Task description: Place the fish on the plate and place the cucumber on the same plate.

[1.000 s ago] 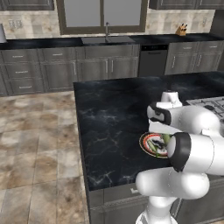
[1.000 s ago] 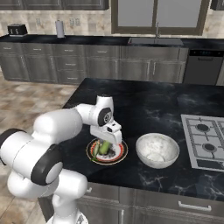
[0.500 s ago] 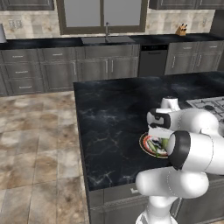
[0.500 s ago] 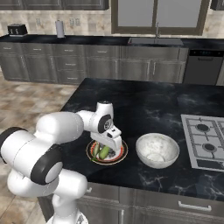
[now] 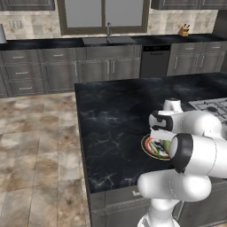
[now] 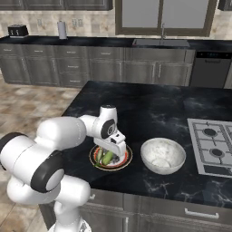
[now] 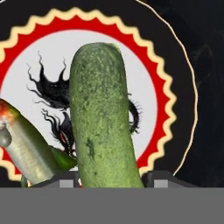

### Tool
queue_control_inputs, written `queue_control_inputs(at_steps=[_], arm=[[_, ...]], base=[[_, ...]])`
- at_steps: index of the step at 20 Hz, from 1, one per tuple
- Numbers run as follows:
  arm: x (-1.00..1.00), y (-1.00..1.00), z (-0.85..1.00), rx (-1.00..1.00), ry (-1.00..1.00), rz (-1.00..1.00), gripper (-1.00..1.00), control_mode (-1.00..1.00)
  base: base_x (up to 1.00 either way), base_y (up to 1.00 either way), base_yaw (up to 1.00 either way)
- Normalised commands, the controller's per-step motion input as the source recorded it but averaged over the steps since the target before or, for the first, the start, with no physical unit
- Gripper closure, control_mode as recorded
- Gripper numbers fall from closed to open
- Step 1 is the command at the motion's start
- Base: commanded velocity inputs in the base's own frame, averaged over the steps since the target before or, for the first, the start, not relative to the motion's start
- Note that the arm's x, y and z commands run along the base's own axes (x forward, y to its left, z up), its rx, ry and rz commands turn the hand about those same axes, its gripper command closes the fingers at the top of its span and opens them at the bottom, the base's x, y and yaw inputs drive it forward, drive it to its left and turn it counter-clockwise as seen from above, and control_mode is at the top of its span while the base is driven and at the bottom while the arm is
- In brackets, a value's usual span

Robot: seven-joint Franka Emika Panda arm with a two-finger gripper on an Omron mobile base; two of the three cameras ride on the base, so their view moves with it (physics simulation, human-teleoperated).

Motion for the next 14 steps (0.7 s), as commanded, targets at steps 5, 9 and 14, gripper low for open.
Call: queue_control_inputs(at_steps=[5, 9, 14], arm=[[0.00, 0.00, 0.07, -0.01, -0.01, 0.00, -1.00, -1.00], [0.00, 0.00, 0.54, -0.06, 0.02, -0.02, -1.00, -1.00], [-0.29, -0.02, 0.83, 0.00, 0.11, -0.08, -1.00, -1.00]], base=[[0.00, 0.00, 0.00], [0.00, 0.00, 0.00], [0.00, 0.00, 0.00]])
